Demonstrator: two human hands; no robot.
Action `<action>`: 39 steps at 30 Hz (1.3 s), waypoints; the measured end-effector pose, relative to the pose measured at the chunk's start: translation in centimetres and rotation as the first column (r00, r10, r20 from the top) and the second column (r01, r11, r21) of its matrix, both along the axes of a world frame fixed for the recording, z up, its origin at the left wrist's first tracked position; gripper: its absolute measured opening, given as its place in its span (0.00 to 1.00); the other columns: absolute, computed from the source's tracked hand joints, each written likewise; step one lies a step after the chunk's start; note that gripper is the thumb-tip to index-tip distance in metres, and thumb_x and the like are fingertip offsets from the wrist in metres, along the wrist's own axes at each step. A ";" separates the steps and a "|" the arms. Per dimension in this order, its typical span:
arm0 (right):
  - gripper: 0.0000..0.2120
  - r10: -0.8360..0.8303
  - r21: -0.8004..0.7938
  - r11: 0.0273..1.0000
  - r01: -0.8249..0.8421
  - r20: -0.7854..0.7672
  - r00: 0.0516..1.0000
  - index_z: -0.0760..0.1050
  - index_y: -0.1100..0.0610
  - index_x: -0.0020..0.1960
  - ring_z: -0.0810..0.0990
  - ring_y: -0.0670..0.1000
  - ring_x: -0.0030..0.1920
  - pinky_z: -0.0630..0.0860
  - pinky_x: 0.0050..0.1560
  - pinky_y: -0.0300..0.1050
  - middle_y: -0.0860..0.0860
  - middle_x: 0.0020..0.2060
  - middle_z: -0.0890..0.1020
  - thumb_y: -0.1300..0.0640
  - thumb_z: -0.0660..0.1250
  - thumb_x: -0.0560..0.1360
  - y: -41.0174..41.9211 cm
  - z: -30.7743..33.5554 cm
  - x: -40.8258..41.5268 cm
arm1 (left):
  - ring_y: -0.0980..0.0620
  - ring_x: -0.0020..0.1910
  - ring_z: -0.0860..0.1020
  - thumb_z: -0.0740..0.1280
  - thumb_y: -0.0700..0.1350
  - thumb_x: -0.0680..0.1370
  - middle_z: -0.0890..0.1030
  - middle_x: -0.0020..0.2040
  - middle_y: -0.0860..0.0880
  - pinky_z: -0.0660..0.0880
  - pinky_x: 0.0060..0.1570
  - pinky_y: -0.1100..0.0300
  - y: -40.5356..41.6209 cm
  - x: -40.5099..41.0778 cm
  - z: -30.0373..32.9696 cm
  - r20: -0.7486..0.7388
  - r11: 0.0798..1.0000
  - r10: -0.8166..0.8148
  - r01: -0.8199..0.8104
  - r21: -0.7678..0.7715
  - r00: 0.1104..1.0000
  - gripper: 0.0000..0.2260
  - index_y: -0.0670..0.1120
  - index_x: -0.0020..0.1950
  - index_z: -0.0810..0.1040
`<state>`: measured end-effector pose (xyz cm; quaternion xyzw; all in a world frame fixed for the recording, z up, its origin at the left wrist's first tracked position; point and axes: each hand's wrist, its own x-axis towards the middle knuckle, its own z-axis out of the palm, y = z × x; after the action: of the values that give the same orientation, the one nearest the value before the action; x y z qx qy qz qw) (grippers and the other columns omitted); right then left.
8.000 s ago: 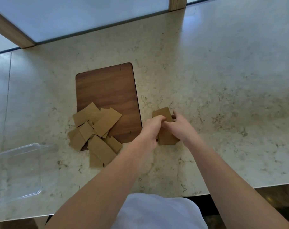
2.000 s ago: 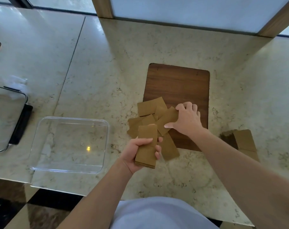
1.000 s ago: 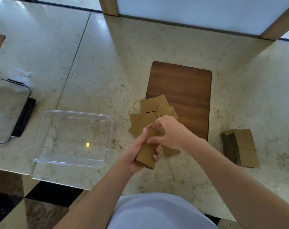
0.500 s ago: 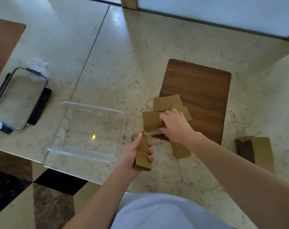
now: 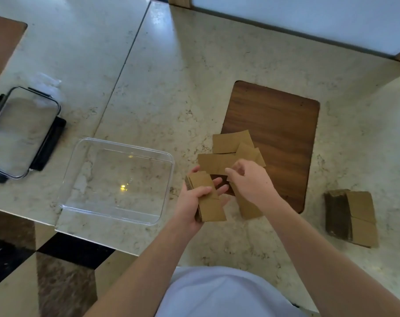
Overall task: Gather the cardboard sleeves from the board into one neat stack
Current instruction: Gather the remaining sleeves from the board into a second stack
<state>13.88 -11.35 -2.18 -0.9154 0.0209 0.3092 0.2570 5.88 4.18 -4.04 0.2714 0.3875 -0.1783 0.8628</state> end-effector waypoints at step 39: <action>0.42 0.245 -0.338 0.928 -0.157 0.236 0.940 0.70 0.56 0.68 0.64 0.60 0.70 0.65 0.68 0.62 0.55 0.69 0.69 0.32 0.76 0.65 -3.8 -3.3 5.1 | 0.49 0.34 0.77 0.73 0.67 0.73 0.77 0.42 0.43 0.77 0.30 0.55 -0.1 3.7 -1.1 -0.111 0.998 -0.067 0.068 0.002 0.992 0.28 0.49 0.63 0.78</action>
<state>19.02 -15.19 -5.53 -0.9756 -0.0607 0.1972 0.0748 9.58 4.04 -5.10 0.2764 0.4259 -0.2213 0.8326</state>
